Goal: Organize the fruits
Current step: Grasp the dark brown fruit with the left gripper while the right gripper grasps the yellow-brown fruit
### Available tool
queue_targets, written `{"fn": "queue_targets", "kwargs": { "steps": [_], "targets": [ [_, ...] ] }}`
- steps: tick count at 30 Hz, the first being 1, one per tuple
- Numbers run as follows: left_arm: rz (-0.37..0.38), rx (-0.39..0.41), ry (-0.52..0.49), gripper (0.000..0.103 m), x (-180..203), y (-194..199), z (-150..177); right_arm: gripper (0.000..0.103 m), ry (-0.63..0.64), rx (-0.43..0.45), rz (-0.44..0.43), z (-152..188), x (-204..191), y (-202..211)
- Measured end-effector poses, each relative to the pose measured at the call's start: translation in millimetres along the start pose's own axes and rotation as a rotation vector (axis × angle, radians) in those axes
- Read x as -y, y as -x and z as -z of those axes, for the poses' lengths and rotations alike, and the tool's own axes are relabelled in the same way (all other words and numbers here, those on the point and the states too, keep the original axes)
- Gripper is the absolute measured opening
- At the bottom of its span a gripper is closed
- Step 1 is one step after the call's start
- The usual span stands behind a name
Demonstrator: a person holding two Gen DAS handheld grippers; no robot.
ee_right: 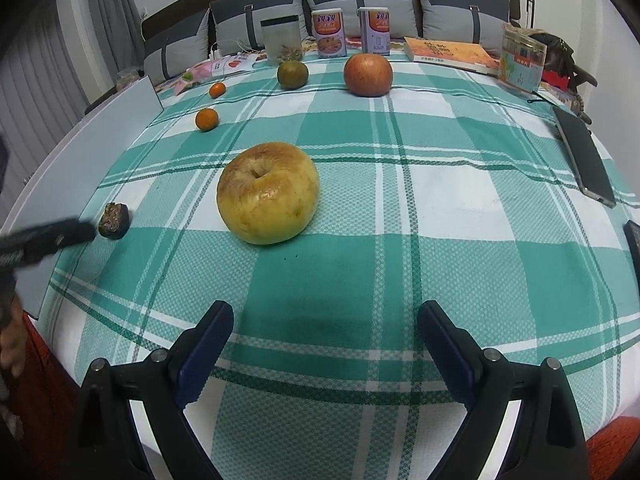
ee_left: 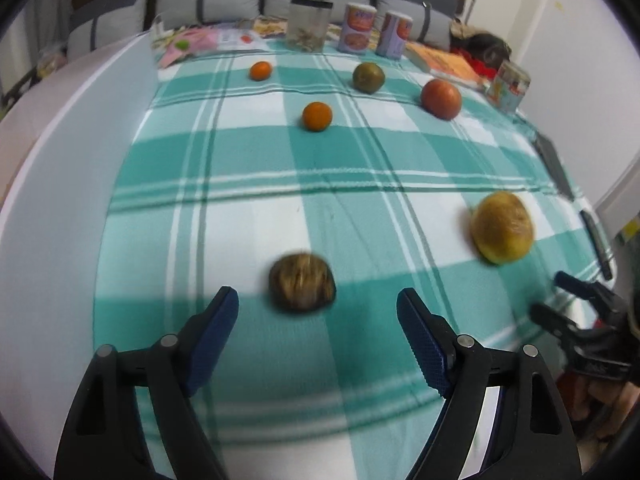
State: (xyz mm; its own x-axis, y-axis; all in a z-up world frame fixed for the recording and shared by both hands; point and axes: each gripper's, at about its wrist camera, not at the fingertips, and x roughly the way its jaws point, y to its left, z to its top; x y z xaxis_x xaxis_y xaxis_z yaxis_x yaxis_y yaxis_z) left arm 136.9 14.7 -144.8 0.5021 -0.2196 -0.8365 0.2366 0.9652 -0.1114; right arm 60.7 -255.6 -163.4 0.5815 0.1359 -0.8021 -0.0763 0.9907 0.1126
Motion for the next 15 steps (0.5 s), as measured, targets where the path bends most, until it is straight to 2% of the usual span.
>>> {"fn": "queue_targets", "kwargs": {
  "steps": [2,4,5,7,12,15],
  "targets": [
    [-0.024,-0.034,-0.039,0.066,3.9,-12.0,-3.8,0.093,-0.011,0.000,-0.014,-2.6,1.6,1.7],
    [-0.038,-0.082,-0.086,0.062,8.2,-25.0,-2.7,0.093,-0.026,-0.006,-0.033,-12.0,4.6,3.8],
    [-0.052,-0.093,-0.103,0.055,9.2,-28.4,-1.5,0.093,-0.031,-0.008,-0.037,-18.5,5.2,5.0],
    [-0.053,-0.079,-0.120,0.042,8.5,-27.9,-1.1,0.093,-0.012,-0.015,-0.040,-36.7,1.4,6.8],
    [-0.005,-0.086,-0.071,0.042,1.8,-24.5,-7.6,0.096,0.148,-0.121,-0.074,-80.0,-29.5,-13.0],
    [0.011,-0.076,-0.053,0.042,2.1,-15.0,-9.3,0.096,0.252,-0.190,-0.057,-95.0,-48.1,-32.1]
  ]
}}
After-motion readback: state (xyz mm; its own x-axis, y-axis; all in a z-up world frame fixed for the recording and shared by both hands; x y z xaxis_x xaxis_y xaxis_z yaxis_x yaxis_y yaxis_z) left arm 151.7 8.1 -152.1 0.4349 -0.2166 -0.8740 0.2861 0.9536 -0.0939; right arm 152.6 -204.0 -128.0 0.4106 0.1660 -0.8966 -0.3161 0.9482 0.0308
